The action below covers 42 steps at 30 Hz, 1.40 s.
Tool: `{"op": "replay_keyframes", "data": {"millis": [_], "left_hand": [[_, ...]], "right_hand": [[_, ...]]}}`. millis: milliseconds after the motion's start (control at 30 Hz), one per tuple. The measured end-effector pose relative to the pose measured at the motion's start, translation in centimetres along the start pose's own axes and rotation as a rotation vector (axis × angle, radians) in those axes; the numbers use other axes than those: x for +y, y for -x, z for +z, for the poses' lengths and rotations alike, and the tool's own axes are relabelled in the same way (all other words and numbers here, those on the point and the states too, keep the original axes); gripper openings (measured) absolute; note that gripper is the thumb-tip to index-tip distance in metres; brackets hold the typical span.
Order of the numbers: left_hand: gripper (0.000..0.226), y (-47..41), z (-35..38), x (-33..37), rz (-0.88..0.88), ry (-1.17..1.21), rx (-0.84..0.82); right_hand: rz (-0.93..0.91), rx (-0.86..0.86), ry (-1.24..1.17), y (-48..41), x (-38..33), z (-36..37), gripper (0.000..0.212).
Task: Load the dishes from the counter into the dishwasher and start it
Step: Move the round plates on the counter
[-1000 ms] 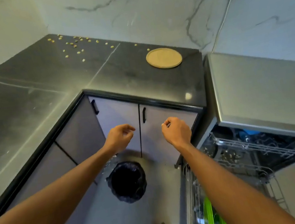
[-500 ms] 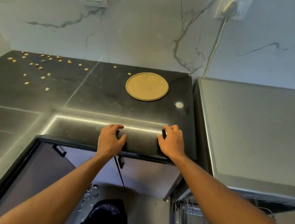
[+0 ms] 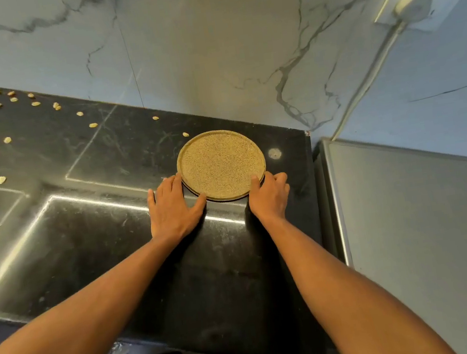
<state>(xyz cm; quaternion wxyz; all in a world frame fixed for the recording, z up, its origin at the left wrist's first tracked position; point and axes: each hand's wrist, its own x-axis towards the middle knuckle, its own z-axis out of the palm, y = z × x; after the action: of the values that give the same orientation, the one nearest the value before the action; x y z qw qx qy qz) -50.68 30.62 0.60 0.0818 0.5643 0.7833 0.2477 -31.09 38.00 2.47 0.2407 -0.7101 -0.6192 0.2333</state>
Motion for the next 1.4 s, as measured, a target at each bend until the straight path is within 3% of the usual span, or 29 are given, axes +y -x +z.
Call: {"op": "replay_keyframes", "data": {"millis": [300,433,633,800,900,1033,1233,1400], "left_hand": [[0.082,-1.2,1.0,0.1,-0.025,-0.079,0.014],[0.080,-1.3,1.0,0.0,-0.023,-0.081,0.018],[0.079,-1.2,0.6,0.0,-0.011,-0.061,-0.032],[0.067,0.3,-0.2,-0.7,0.107,0.067,-0.026],[0.061,4.4,-0.6,0.2,0.159,0.138,-0.016],[0.054,11.0,-1.2,1.2,0.105,0.247,0.005],[0.037,26.2,-3.0,4.8,0.002,0.503,0.173],[0.052,41.9,0.9,6.6,-0.392,0.672,0.111]], "right_hand": [[0.225,0.049,-0.102,-4.0,-2.7,1.2,0.046],[0.326,-0.007,-0.392,-4.7,-2.5,0.4,0.032],[0.369,-0.207,-0.696,-2.7,-1.0,-3.0,0.041],[0.388,-0.145,-0.870,3.4,2.2,-3.1,0.039],[0.408,-0.137,-0.986,8.0,4.8,-3.7,0.028],[0.402,-0.157,-1.071,13.4,7.5,-5.1,0.025],[0.353,-0.221,-1.120,25.1,13.3,-9.6,0.036],[0.368,-0.192,-1.056,37.2,22.5,-13.3,0.031]]}}
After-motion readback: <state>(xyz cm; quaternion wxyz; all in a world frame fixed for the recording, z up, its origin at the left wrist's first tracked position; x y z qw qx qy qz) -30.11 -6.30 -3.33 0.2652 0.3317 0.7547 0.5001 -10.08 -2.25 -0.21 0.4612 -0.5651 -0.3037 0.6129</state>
